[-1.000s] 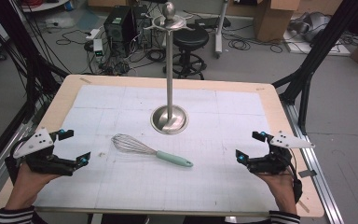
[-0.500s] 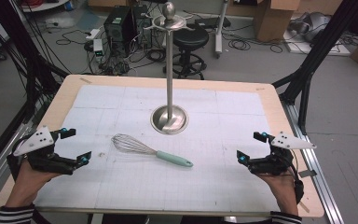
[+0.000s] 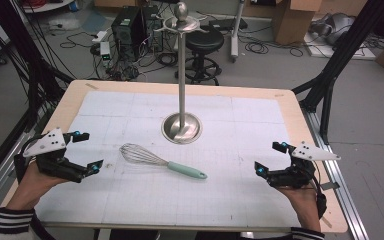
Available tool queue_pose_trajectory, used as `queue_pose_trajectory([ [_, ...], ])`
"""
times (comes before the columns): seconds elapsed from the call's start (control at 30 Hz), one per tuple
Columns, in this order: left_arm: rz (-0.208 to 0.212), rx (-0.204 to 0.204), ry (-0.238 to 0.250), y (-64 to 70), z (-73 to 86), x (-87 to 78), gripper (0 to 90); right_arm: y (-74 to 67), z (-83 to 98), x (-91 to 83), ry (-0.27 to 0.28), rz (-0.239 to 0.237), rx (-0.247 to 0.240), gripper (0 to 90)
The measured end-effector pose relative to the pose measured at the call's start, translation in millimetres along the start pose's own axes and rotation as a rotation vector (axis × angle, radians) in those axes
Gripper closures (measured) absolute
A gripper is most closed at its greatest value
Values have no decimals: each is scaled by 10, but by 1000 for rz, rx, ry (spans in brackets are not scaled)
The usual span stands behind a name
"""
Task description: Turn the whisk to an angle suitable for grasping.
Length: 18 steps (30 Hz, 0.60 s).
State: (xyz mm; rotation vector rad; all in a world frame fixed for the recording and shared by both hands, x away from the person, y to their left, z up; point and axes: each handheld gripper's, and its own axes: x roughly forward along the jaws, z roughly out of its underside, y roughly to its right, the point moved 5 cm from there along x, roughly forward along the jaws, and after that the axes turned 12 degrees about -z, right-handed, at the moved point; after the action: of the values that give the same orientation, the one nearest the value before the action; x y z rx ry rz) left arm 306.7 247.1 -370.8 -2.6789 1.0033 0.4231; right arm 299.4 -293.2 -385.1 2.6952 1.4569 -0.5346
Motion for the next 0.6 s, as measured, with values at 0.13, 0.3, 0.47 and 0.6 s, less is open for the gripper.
queue_pose_trajectory([
  [0.13,31,29,-10,18,-88,31,17,-10,-12,4,-1,-4,-4,8],
  [0.3,73,81,-19,65,-223,79,17,-9,-24,1,5,-6,-7,8],
  [0.47,115,120,-43,111,-340,150,17,-11,-33,3,6,-6,-7,8],
  [0.6,144,154,-56,144,-429,218,17,-9,-43,-5,11,-9,-7,8],
])
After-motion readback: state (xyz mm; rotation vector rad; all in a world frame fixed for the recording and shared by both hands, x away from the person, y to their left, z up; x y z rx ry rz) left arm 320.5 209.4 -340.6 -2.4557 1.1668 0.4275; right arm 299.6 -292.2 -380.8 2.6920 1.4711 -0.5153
